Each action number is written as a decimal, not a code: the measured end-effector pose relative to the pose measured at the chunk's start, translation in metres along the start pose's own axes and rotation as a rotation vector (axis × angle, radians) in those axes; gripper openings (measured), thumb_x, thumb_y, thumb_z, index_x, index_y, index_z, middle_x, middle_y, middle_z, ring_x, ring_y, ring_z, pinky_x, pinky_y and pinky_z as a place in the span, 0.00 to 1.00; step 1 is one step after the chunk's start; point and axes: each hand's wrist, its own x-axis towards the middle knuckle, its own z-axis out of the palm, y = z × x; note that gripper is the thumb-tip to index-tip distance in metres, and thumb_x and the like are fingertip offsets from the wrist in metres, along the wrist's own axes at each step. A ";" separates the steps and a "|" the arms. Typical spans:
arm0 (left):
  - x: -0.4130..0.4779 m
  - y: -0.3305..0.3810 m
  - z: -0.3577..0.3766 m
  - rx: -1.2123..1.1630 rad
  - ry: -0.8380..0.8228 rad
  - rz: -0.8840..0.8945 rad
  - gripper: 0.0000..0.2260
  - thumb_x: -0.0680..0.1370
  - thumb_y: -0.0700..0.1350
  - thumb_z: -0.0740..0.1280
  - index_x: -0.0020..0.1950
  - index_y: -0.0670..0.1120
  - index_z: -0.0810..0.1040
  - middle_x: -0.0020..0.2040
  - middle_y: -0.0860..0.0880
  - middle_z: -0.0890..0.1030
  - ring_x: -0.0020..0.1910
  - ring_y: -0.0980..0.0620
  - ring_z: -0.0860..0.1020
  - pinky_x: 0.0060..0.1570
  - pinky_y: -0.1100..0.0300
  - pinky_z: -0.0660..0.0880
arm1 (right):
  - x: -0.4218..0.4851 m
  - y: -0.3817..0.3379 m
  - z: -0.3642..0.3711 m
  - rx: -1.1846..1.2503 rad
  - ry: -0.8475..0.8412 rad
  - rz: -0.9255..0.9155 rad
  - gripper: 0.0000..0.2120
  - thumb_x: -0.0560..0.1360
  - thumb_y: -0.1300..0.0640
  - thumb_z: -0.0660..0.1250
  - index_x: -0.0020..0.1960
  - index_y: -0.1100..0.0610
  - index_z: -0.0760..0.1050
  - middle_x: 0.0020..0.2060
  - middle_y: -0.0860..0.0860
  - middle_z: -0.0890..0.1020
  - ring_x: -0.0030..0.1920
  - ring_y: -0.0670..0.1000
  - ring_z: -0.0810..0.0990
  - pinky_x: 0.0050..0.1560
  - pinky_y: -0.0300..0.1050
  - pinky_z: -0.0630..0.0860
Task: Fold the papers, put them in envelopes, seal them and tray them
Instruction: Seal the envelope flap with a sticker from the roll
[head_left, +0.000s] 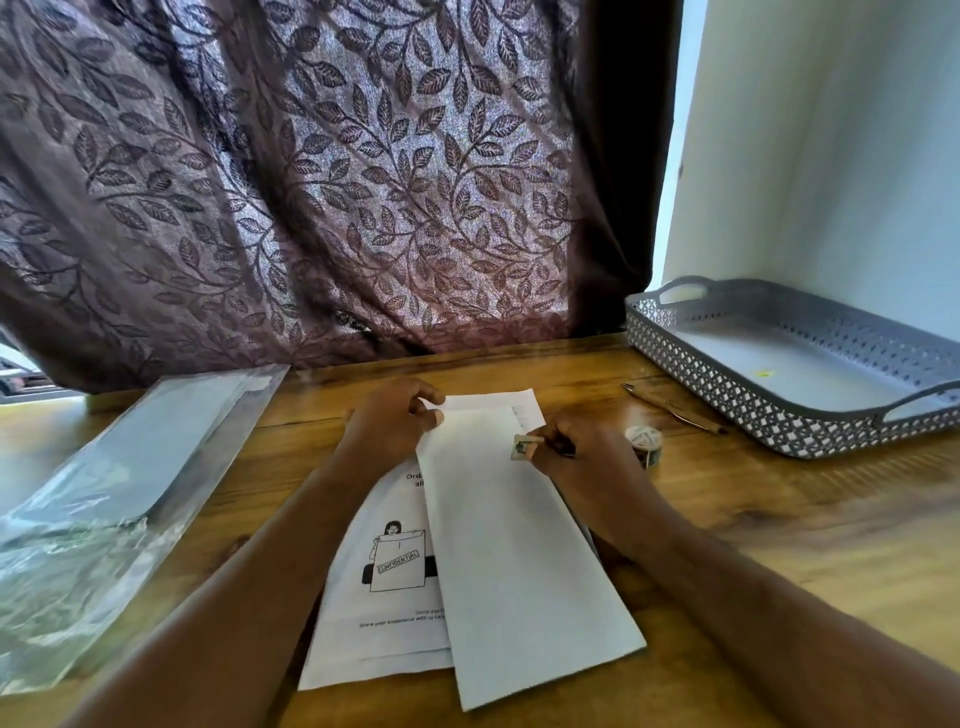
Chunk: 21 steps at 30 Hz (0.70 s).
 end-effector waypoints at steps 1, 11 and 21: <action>0.000 -0.001 -0.003 -0.047 -0.013 0.024 0.08 0.76 0.42 0.72 0.45 0.57 0.81 0.46 0.54 0.83 0.45 0.54 0.79 0.53 0.53 0.74 | 0.000 -0.001 0.000 0.004 0.001 0.007 0.04 0.80 0.54 0.68 0.47 0.52 0.78 0.45 0.47 0.81 0.40 0.43 0.75 0.34 0.34 0.66; -0.038 0.006 -0.022 -0.063 -0.157 0.050 0.09 0.76 0.38 0.73 0.42 0.53 0.83 0.43 0.51 0.84 0.42 0.49 0.80 0.42 0.52 0.80 | -0.005 -0.014 -0.011 0.269 0.058 0.105 0.13 0.83 0.56 0.62 0.40 0.56 0.76 0.37 0.52 0.80 0.38 0.50 0.74 0.38 0.47 0.68; -0.072 0.027 -0.005 0.258 -0.048 0.210 0.14 0.75 0.59 0.71 0.58 0.55 0.81 0.48 0.54 0.77 0.49 0.54 0.74 0.47 0.56 0.70 | -0.004 -0.012 -0.005 -0.017 0.114 -0.132 0.10 0.83 0.54 0.63 0.46 0.56 0.79 0.38 0.44 0.79 0.38 0.43 0.76 0.33 0.33 0.67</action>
